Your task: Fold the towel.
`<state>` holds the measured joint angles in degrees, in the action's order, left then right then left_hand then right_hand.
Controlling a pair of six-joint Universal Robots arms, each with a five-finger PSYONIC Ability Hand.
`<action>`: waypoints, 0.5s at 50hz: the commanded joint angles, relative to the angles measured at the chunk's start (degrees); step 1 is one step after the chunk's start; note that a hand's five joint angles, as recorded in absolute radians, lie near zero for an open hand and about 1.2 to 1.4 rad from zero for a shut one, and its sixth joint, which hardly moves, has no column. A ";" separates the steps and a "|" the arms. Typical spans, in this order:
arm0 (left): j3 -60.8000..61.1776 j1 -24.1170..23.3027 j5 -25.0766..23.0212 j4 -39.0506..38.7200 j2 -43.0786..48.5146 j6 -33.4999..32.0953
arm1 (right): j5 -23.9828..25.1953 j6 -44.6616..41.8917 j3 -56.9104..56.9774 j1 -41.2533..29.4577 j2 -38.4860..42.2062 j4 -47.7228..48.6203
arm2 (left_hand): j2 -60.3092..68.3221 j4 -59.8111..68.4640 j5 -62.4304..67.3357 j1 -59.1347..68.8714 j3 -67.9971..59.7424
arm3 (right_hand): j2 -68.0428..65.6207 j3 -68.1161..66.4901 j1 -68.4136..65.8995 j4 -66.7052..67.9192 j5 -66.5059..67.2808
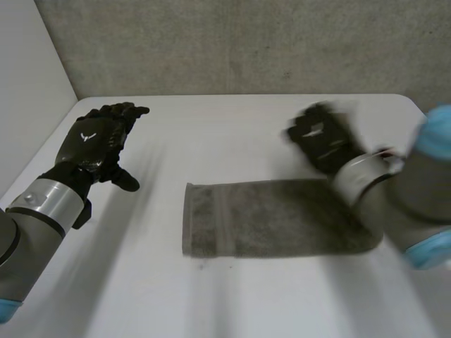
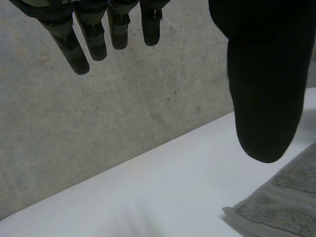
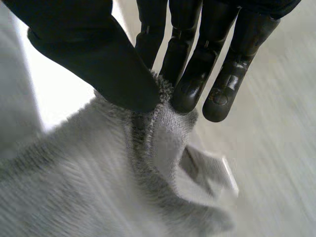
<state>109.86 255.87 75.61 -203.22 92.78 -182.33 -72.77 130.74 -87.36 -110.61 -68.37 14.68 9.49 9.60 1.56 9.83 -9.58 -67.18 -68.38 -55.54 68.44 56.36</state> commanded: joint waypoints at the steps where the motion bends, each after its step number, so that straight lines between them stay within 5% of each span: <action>1: 0.44 0.07 0.06 -0.08 -1.11 0.05 | 1.58 -1.72 0.26 -18.03 9.20 2.81 | 0.55 0.45 -1.51 0.21 -0.47 | -12.82 -11.62 -24.46 11.56 13.64; 14: 0.44 0.16 -0.03 -0.25 -1.03 -0.04 | 1.41 -0.84 1.05 -26.23 16.17 2.63 | 0.55 0.45 -1.51 0.21 -0.47 | -12.82 -11.62 -24.46 11.56 13.64; 15: 0.35 0.16 -0.11 -0.34 -1.03 -0.04 | 1.06 -0.40 1.05 -25.88 15.12 2.72 | 0.55 0.45 -1.51 0.21 -0.47 | 5.61 6.80 -6.04 -6.86 -4.78; 16: 0.35 0.16 -0.11 -0.34 -1.03 -0.04 | 1.05 -0.40 1.05 -25.88 15.11 2.72 | 0.55 0.45 -1.51 0.21 -0.47 | 5.79 6.99 -5.85 -7.05 -4.97; 17: 0.09 0.16 -0.11 -0.34 -0.77 -0.04 | 0.97 0.65 1.05 -25.79 13.02 2.72 | 0.55 0.45 -1.51 0.21 -0.47 | 29.61 30.80 17.96 -30.86 -28.78; 18: 0.09 0.16 -0.11 -0.34 -0.76 -0.04 | 0.97 0.66 1.05 -25.79 13.00 2.72 | 0.55 0.45 -1.51 0.21 -0.47 | 29.85 31.04 18.20 -31.10 -29.02; 20: -0.52 -0.28 -0.11 -0.43 -0.15 -0.39 | -0.08 5.03 0.61 -25.01 8.89 2.64 | 0.55 0.45 -1.51 0.21 -0.47 | 57.18 58.38 45.54 -58.44 -56.36; 25: -2.80 -1.68 -0.11 -1.56 2.30 -0.66 | -1.23 15.39 -0.44 -20.10 4.57 1.76 | 0.55 0.45 -1.51 0.21 -0.47 | 57.18 58.38 45.54 -58.44 -56.36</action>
<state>109.74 255.84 75.52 -203.60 92.26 -182.49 -72.16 133.22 -86.53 -136.23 -56.26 17.30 9.49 9.60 1.55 9.83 -9.58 -18.70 -19.97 -16.08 19.65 10.37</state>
